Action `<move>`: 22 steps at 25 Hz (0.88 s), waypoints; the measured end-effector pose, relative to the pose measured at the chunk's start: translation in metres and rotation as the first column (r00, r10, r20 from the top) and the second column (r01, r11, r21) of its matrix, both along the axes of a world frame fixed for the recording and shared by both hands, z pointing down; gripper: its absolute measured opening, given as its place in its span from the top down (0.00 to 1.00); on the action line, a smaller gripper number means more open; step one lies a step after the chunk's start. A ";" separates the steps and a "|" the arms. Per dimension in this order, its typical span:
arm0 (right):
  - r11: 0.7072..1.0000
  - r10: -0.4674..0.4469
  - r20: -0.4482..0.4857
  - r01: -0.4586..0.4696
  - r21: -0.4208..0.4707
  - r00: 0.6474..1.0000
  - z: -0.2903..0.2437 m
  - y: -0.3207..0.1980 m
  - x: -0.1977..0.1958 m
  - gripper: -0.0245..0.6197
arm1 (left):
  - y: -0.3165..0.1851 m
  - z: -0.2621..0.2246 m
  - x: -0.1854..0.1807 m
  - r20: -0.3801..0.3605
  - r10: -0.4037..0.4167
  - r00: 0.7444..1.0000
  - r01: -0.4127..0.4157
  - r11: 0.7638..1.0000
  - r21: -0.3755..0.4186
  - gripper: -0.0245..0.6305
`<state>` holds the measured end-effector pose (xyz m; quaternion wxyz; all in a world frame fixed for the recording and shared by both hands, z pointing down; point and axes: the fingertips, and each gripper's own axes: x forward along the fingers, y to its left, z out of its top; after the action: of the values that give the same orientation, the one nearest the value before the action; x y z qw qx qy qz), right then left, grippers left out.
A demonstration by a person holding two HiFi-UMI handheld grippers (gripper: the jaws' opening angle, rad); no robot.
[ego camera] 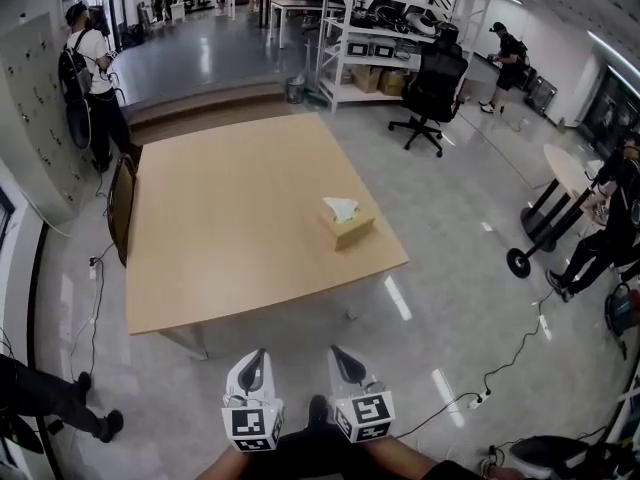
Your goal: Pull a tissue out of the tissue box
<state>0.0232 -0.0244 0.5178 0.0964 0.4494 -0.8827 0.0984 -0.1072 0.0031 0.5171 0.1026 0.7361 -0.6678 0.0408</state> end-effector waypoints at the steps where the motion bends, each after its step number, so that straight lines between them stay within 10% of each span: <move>1: 1.000 0.000 0.006 0.000 -0.001 1.000 0.000 -0.008 0.005 0.98 | -0.006 0.001 0.005 0.003 0.004 1.000 -0.004 1.000 -0.004 0.93; 22: 0.997 0.050 0.039 -0.048 -0.060 0.998 0.013 -0.086 0.065 0.98 | -0.103 0.006 0.066 0.040 0.062 0.997 -0.059 0.996 -0.069 0.93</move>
<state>0.0887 -0.1103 0.5311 0.0895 0.4657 -0.8698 0.1360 -0.0410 -0.0996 0.5229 0.1121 0.7511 -0.6454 0.0823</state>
